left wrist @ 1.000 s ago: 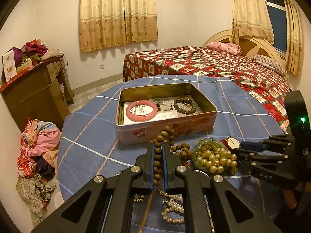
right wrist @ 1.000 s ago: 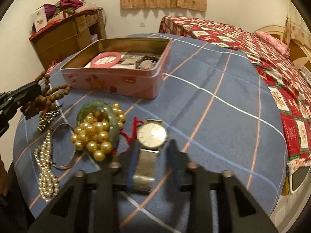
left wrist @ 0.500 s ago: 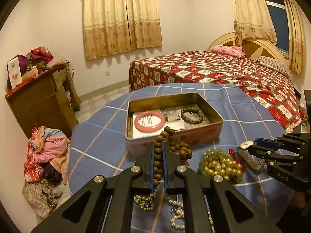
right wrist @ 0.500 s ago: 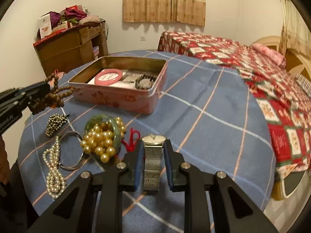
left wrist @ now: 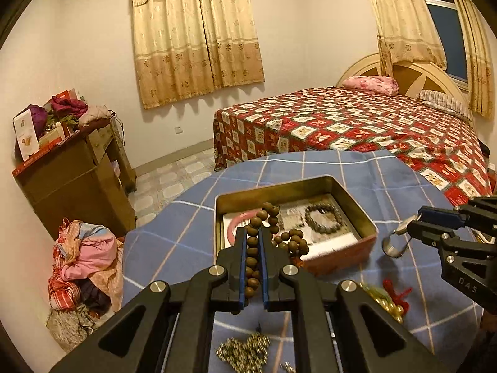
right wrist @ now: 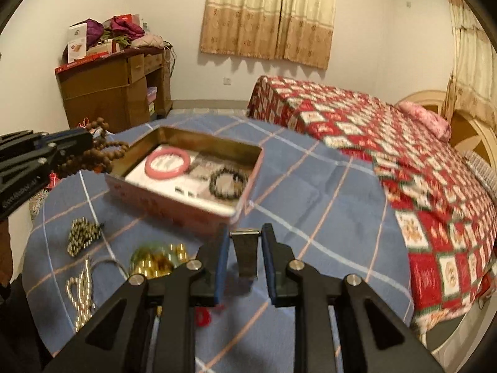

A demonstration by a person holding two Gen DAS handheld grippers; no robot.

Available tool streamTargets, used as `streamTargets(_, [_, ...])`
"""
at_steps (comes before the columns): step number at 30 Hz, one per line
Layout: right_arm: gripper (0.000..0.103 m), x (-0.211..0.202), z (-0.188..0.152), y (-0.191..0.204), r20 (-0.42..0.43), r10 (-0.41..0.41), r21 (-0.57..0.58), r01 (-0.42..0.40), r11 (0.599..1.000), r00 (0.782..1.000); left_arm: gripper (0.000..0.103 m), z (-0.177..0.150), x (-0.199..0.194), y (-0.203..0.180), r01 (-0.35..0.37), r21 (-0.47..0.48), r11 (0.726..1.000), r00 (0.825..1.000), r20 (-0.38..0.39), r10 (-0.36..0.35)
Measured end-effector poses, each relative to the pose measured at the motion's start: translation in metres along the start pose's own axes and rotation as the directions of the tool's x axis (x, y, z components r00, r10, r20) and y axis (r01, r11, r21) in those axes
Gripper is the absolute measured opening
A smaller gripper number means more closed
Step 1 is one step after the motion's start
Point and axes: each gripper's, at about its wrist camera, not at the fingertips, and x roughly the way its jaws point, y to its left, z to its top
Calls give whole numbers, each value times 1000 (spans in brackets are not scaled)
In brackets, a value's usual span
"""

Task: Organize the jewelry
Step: 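Lower the bead strand and wristwatch into the tin and open both tools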

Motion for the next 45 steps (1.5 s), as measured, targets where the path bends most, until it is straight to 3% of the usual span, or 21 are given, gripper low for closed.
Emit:
streamTargets(14, [23, 43, 54, 16, 42, 14, -57, -12, 998, 999, 6, 29, 48, 12, -36, 12, 999, 999, -25, 36])
streamTargets(26, [23, 91, 56, 20, -14, 35, -57, -36, 998, 999, 7, 26, 100, 16, -29, 28, 999, 994, -108, 32])
streamTargets(34, [24, 105, 53, 20, -65, 17, -62, -21, 998, 998, 7, 20, 113, 4, -18, 69, 997, 992, -126, 27])
streamTargets(38, [33, 104, 52, 19, -66, -3, -69, -1, 998, 998, 8, 21, 115, -1, -33, 100, 994, 990, -131, 46])
streamTargets(39, [33, 103, 51, 19, -66, -11, -67, 7, 998, 998, 10, 20, 116, 0, -37, 104, 994, 990, -132, 51])
streamTargets(41, [35, 103, 50, 16, -71, -18, -54, 14, 998, 997, 28, 21, 115, 0, -56, 112, 992, 989, -129, 71])
streamTargets(43, [45, 101, 49, 14, -65, -23, -51, 20, 998, 998, 64, 20, 112, 0, -81, 115, 990, 990, -107, 93])
streamTargets(45, [50, 98, 46, 13, -55, -33, -54, 31, 998, 998, 66, 20, 108, -1, -84, 117, 990, 992, -85, 94])
